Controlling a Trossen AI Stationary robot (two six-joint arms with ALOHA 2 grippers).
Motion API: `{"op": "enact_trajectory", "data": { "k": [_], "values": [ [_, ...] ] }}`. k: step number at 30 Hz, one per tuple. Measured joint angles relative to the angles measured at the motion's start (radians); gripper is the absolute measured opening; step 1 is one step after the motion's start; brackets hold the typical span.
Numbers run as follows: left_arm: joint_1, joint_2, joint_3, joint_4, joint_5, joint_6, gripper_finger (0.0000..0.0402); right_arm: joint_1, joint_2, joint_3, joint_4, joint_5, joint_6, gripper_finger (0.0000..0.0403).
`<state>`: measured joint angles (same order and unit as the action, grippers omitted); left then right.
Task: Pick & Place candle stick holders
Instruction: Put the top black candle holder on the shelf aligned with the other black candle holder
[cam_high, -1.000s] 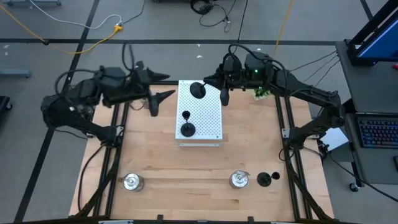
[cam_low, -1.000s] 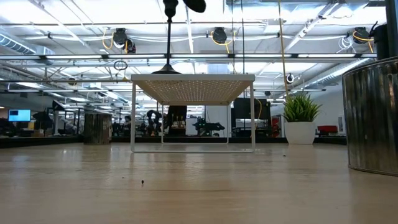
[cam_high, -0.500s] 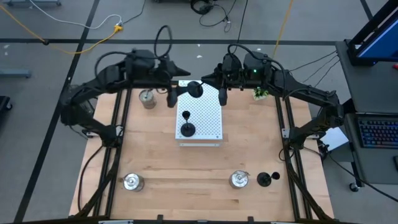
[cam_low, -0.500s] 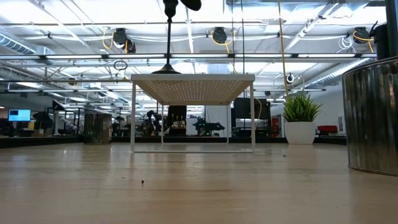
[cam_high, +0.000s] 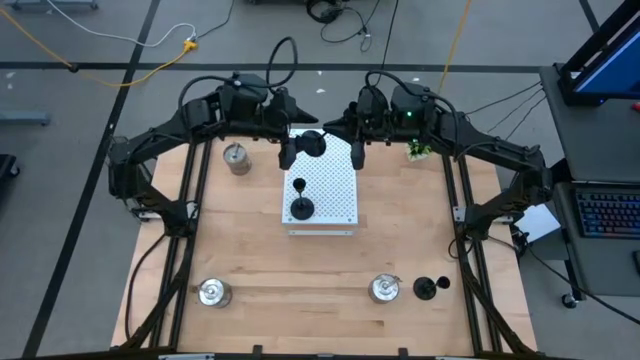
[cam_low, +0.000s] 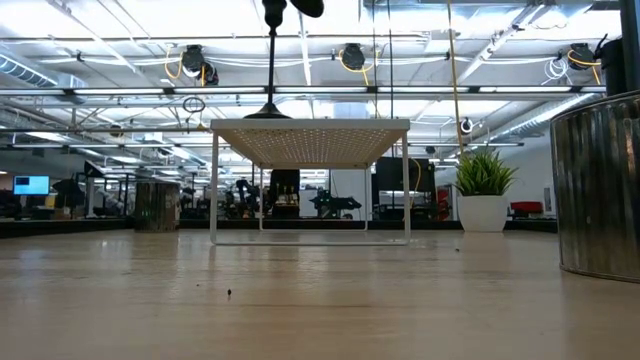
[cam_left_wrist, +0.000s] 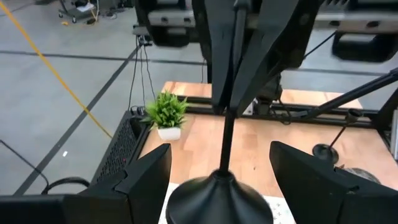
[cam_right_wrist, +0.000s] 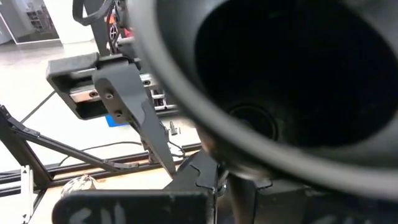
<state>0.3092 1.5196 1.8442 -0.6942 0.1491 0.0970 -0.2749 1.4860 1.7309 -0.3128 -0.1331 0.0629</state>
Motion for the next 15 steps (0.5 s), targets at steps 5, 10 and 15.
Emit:
{"op": "enact_trajectory", "data": {
  "k": [5,10,15],
  "values": [
    [0.000,0.000,0.000,-0.006,0.018,-0.002,0.0273,-0.005,0.036,0.000,0.006,-0.002,0.002,0.0007],
    [0.003,0.012,0.000,-0.050,0.015,-0.001,0.0273,-0.006,0.050,-0.001,0.018,-0.003,0.009,0.0007],
    [0.015,0.022,0.001,-0.078,0.011,0.002,0.0273,-0.005,0.047,-0.001,0.050,-0.022,0.012,0.0007]
  ]
}}
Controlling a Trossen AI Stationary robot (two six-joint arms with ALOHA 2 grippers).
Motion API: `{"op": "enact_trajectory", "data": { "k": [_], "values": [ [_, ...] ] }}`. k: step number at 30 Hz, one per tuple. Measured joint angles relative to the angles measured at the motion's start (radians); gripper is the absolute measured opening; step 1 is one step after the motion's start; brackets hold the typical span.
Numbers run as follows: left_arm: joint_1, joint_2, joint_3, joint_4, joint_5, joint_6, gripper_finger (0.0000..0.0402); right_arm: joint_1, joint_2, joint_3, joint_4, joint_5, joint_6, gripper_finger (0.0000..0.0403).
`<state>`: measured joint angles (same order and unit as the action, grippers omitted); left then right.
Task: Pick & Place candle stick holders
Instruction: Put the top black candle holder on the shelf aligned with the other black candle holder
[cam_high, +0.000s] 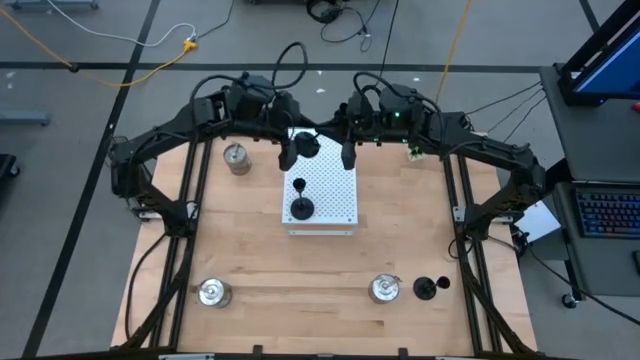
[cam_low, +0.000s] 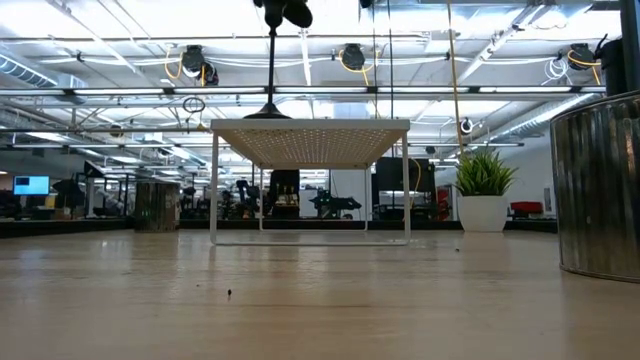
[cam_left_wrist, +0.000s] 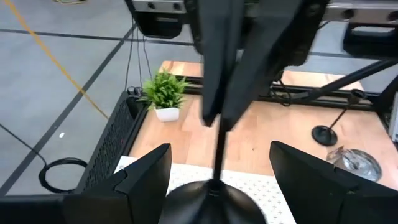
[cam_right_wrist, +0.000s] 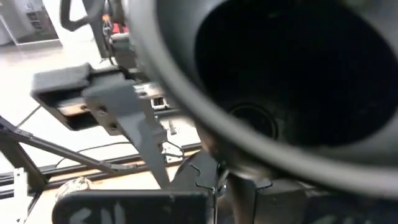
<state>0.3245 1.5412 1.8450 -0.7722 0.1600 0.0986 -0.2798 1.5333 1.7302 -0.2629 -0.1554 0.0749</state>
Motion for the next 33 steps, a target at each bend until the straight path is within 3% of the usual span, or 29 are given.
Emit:
{"op": "enact_trajectory", "data": {
  "k": [12,21,33],
  "values": [
    [0.030,0.002,-0.001,-0.004,0.022,0.007,0.0273,0.000,0.001,0.000,0.005,-0.031,0.018,0.0007],
    [0.030,0.012,-0.001,-0.003,-0.028,0.030,0.0267,0.000,0.001,0.000,0.004,-0.030,0.018,0.0007],
    [0.030,0.057,-0.001,0.025,0.061,0.031,0.0122,0.013,0.001,0.000,-0.017,-0.022,0.026,0.0007]
  ]
}}
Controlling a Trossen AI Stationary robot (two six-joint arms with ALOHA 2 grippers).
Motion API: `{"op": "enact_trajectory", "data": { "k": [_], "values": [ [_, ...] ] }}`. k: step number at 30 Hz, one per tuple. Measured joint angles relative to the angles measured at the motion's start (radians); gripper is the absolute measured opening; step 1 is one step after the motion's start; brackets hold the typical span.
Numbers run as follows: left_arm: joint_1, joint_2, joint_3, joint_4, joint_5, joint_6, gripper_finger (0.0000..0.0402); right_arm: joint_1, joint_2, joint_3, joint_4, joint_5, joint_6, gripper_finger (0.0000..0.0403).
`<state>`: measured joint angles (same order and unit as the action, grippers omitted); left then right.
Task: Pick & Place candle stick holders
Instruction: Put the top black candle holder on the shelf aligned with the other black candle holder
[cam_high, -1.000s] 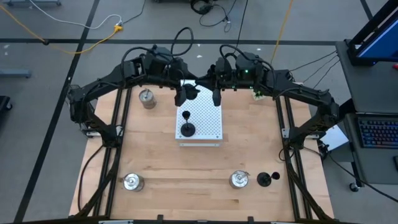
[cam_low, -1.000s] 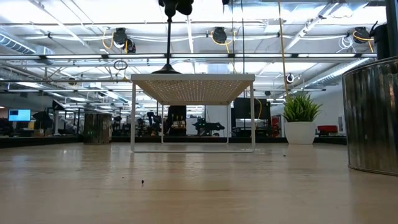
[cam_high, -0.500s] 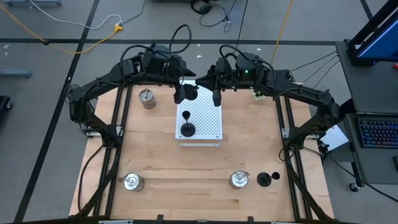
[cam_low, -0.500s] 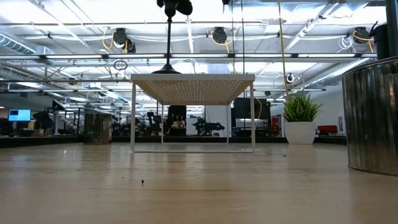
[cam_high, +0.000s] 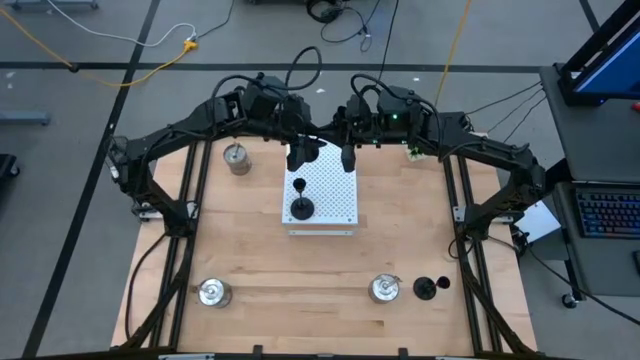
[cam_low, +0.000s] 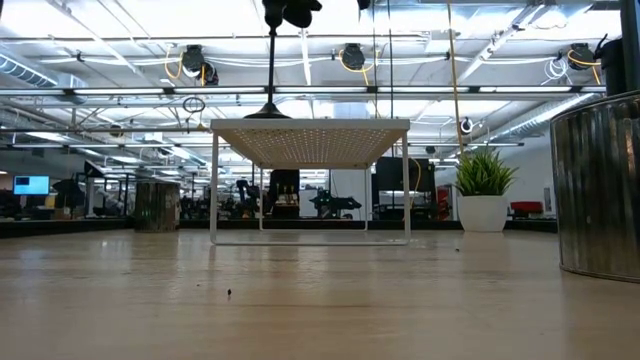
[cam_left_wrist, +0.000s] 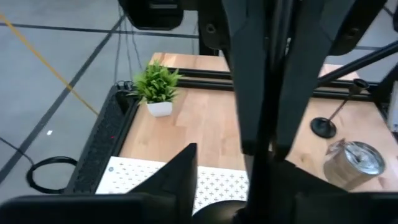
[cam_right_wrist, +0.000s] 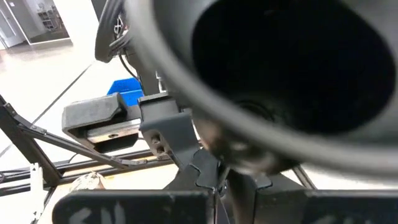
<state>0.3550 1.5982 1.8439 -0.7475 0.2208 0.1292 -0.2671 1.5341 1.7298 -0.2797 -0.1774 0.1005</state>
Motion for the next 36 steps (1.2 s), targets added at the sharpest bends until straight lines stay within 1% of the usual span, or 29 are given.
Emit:
{"op": "enact_trajectory", "data": {
  "k": [3,6,11,14,16,23,26,29,36],
  "values": [
    [0.000,-0.001,0.000,0.001,0.000,0.011,0.0087,-0.001,0.000,0.000,-0.012,0.001,0.003,0.0007],
    [0.001,-0.008,0.000,0.000,0.000,0.016,0.0061,-0.001,0.000,0.000,-0.012,0.004,0.003,0.0007],
    [0.001,-0.009,0.000,0.000,-0.001,0.011,0.0038,-0.001,0.000,0.000,-0.040,0.010,0.003,0.0007],
    [0.002,-0.010,0.000,0.001,-0.005,0.026,0.0039,0.000,0.000,0.000,-0.067,0.042,0.002,0.0007],
    [0.003,-0.010,0.000,0.001,-0.011,0.027,0.0047,0.000,0.000,-0.003,-0.075,0.046,0.000,0.0007],
    [0.010,-0.010,0.000,-0.021,-0.017,0.037,0.0105,0.000,-0.001,-0.021,-0.068,0.046,0.009,0.0007],
    [0.010,-0.010,0.000,-0.047,-0.037,0.045,0.0118,0.000,0.000,-0.026,-0.067,0.046,0.011,0.0007],
    [0.010,-0.011,0.000,-0.061,-0.041,0.045,0.0113,0.000,0.000,-0.026,-0.060,0.046,0.010,0.0007],
    [0.010,-0.012,0.000,-0.058,-0.041,0.045,0.0081,0.000,0.000,-0.026,-0.042,0.047,0.017,0.0007]
  ]
}}
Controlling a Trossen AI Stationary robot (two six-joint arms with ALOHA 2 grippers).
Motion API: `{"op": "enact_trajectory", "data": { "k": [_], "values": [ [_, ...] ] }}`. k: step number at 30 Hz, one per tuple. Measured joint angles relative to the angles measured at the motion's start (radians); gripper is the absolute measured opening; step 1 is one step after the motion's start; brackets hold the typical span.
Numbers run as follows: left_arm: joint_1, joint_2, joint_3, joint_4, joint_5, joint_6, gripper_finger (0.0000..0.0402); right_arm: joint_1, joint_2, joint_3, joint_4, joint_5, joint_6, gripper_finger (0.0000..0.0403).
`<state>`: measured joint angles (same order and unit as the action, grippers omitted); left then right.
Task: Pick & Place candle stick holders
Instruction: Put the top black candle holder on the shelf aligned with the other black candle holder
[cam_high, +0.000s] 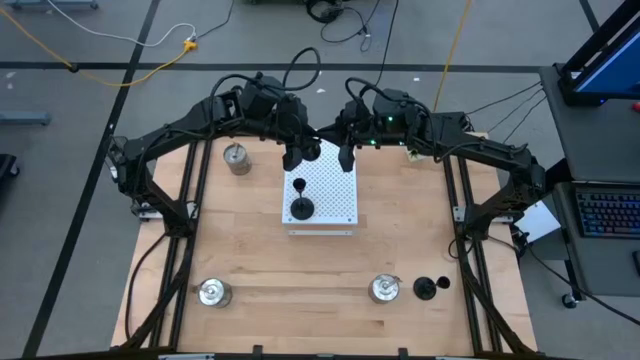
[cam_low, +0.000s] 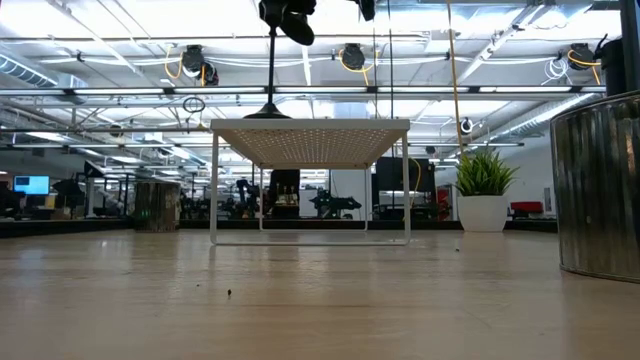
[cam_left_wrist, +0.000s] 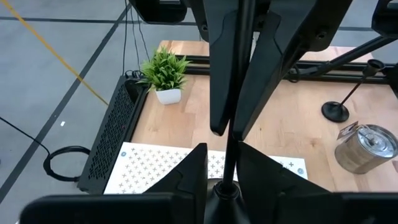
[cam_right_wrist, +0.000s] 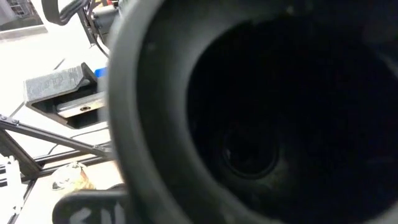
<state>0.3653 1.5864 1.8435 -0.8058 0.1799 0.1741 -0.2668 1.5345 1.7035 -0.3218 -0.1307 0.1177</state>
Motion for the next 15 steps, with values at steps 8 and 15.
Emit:
{"op": "enact_trajectory", "data": {
  "k": [8,15],
  "values": [
    [0.000,0.000,0.000,0.004,0.005,0.002,0.0076,0.000,0.000,0.000,0.003,0.000,0.001,0.0007],
    [0.000,0.010,0.000,0.002,0.036,0.014,0.0030,0.001,0.000,0.000,0.001,-0.001,0.009,0.0007]
  ]
}}
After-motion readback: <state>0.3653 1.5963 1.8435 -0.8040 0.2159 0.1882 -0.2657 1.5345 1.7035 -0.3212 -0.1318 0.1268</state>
